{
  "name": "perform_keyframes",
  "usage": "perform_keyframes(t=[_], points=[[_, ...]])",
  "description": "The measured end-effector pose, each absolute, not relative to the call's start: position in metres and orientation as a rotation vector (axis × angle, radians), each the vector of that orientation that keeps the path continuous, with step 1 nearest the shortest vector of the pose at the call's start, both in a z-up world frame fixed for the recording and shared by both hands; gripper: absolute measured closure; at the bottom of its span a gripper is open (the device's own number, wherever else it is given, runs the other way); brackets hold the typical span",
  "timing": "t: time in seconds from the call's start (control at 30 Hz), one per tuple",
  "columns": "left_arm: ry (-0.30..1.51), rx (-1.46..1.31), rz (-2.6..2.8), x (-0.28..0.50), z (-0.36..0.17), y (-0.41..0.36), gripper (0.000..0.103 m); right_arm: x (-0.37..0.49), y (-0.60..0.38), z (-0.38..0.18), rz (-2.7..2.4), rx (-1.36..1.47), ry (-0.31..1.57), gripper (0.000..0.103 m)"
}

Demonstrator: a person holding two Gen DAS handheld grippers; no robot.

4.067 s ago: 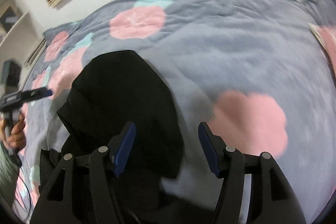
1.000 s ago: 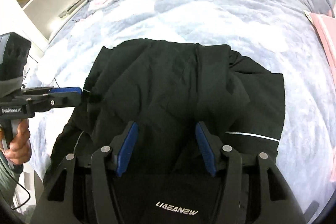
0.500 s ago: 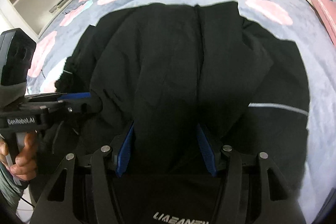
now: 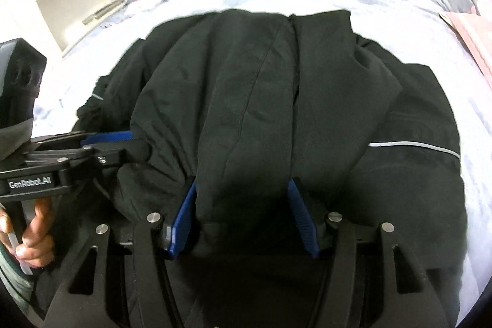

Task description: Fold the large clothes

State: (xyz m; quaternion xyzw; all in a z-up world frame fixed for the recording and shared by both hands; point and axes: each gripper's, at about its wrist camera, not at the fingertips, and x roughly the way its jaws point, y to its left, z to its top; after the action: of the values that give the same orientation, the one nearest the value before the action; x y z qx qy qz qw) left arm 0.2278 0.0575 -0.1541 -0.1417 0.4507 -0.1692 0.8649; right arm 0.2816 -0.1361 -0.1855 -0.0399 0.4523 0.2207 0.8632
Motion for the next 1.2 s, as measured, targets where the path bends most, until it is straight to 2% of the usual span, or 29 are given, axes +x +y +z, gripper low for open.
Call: perform_keyframes(t=[0.2, 0.3, 0.47, 0.6, 0.7, 0.8, 0.97, 1.2], points=[[0.805, -0.231, -0.313, 0.152, -0.102, 0.068, 0.06, 0.23, -0.184, -0.149, 0.47, 0.021, 0.899, 0.041], [0.762, -0.227, -0.23, 0.093, -0.083, 0.091, 0.044, 0.195, -0.225, -0.128, 0.406, 0.059, 0.87, 0.04], [0.799, -0.266, -0.089, 0.016, -0.087, 0.142, 0.042, 0.139, -0.291, -0.111, 0.277, 0.044, 0.89, 0.04], [0.859, -0.396, -0.014, -0.025, -0.111, 0.183, 0.042, 0.112, -0.339, -0.125, 0.196, 0.09, 0.929, 0.04], [0.891, -0.501, -0.077, -0.04, -0.132, 0.194, 0.042, 0.097, -0.362, -0.14, 0.161, 0.141, 0.956, 0.039], [0.947, -0.521, -0.078, -0.045, -0.152, 0.196, 0.043, 0.082, -0.379, -0.15, 0.14, 0.178, 0.97, 0.028], [1.029, -0.568, -0.094, -0.039, -0.184, 0.191, 0.043, 0.065, -0.397, -0.156, 0.121, 0.183, 0.987, 0.027], [0.96, -0.57, -0.247, -0.041, -0.164, 0.171, 0.043, 0.061, -0.421, -0.177, 0.1, 0.268, 1.045, 0.027]])
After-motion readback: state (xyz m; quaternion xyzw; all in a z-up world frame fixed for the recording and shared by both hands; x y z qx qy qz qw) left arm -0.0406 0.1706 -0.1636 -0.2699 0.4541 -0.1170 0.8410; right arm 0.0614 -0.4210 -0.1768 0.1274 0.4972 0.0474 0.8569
